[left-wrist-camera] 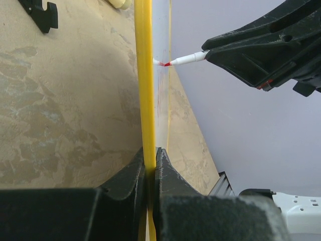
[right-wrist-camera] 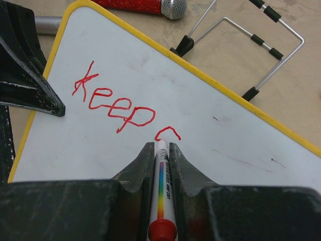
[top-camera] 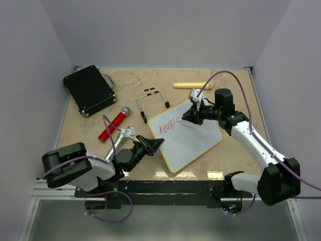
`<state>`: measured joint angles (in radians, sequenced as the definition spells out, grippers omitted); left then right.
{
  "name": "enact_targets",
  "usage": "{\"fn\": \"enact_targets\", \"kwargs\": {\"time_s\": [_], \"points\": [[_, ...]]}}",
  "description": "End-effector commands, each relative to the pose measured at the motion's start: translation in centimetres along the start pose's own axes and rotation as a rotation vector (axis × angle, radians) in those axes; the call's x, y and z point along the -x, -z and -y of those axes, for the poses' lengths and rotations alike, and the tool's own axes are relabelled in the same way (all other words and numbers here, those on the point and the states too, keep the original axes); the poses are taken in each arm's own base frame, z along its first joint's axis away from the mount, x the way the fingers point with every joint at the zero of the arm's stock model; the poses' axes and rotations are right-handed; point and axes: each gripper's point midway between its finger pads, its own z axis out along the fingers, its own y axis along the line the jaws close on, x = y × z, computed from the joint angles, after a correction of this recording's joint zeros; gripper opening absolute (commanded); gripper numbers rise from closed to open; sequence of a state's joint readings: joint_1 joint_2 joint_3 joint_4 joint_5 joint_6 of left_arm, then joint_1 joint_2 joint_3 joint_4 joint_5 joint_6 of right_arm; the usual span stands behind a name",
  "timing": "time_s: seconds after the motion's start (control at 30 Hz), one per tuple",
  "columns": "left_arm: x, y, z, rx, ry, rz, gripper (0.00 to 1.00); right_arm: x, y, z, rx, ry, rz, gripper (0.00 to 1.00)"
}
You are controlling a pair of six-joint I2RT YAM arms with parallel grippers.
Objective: Write a sentence on the whiteboard
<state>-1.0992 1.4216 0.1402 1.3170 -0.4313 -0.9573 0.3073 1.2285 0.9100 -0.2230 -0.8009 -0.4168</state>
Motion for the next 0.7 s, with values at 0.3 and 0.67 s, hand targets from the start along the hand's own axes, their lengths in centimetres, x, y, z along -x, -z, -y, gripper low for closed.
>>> {"fn": "enact_targets", "kwargs": {"time_s": [0.3,0.67], "points": [[0.65,-0.32,2.74,-0.119,-0.059,0.014,0.0,1.94,0.23,2.61,-0.124,0.032,0.037,0.0],[0.54,-0.43,2.65,-0.117,-0.054,0.012,0.0,1.68,0.18,2.56,-0.12,0.036,0.027,0.0]]}}
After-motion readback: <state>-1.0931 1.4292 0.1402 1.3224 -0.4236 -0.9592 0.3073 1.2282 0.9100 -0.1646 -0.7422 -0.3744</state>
